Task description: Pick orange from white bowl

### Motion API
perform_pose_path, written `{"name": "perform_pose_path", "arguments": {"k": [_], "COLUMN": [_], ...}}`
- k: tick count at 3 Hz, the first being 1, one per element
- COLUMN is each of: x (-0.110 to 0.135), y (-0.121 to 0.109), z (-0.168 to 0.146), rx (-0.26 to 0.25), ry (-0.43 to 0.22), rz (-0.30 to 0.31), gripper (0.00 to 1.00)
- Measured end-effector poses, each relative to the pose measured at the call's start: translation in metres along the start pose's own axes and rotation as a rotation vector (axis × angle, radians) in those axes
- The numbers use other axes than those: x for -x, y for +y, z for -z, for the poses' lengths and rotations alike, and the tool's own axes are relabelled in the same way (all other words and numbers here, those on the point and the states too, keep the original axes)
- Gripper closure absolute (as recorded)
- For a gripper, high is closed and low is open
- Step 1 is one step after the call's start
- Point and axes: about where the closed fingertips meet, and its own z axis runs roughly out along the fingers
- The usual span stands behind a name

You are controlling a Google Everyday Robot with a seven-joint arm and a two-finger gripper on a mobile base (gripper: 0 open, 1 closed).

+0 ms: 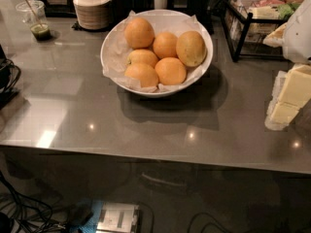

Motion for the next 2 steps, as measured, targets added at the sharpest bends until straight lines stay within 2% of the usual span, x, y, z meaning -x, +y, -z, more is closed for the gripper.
{"name": "perform_pose_path", "arguments": {"k": [1,2], "x": [0.0,0.012], "y": [0.0,-0.003], "z": [0.0,0.001], "rx": [0.0,-0.008], "ry": [0.0,-0.028], "rz": [0.0,0.032], "gripper": [0.0,0.0]}}
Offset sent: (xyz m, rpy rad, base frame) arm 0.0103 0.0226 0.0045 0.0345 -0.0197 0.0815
